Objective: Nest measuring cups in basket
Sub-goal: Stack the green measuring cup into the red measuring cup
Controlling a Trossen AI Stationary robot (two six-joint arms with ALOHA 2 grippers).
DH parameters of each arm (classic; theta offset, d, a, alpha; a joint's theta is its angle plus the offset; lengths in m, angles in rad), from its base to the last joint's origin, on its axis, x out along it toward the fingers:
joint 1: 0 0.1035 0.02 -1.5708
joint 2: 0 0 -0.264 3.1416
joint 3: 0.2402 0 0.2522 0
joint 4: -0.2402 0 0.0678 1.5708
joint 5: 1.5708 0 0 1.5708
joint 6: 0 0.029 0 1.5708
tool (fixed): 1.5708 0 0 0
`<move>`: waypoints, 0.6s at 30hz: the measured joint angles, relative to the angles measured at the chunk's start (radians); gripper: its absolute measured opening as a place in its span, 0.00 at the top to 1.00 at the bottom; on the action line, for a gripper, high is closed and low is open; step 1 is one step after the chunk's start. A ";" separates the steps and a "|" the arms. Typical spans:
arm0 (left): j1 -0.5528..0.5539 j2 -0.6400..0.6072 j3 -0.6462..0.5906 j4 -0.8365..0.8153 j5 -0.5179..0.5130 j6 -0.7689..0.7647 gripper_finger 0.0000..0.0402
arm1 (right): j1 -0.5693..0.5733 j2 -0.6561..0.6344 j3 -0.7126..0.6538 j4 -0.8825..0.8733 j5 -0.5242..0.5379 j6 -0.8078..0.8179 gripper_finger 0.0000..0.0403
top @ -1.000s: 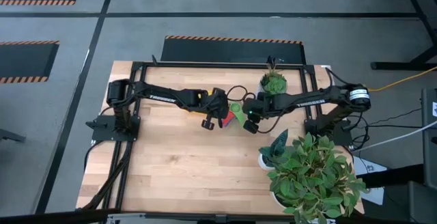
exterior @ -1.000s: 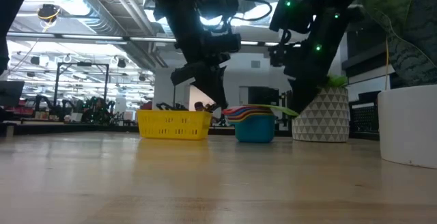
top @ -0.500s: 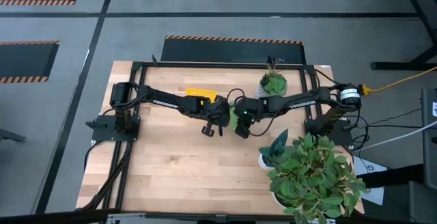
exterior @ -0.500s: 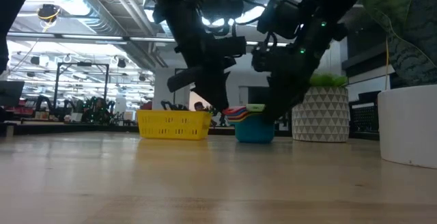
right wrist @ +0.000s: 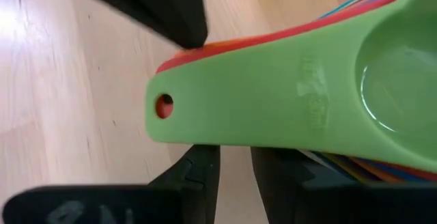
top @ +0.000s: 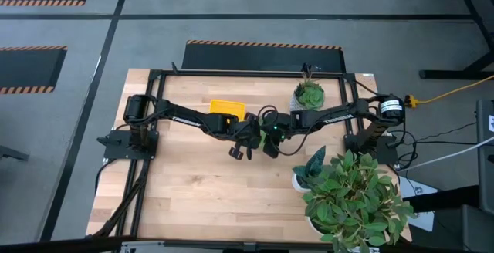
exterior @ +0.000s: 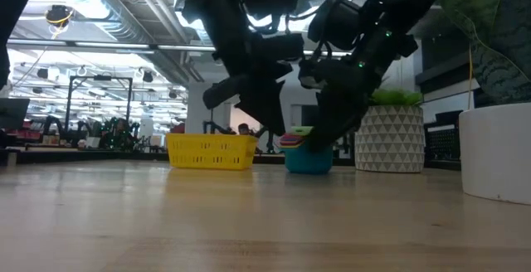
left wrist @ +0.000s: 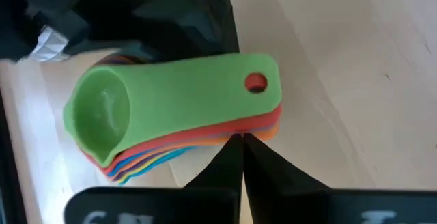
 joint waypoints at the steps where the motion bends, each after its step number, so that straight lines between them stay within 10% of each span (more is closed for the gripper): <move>1: 0.000 0.000 0.000 -0.004 -0.011 0.000 0.98 | 0.000 0.000 0.000 -0.003 0.000 0.000 0.78; 18: 0.028 0.029 0.001 -0.049 -0.038 -0.071 1.00 | 0.000 0.000 0.000 -0.034 0.002 -0.001 0.78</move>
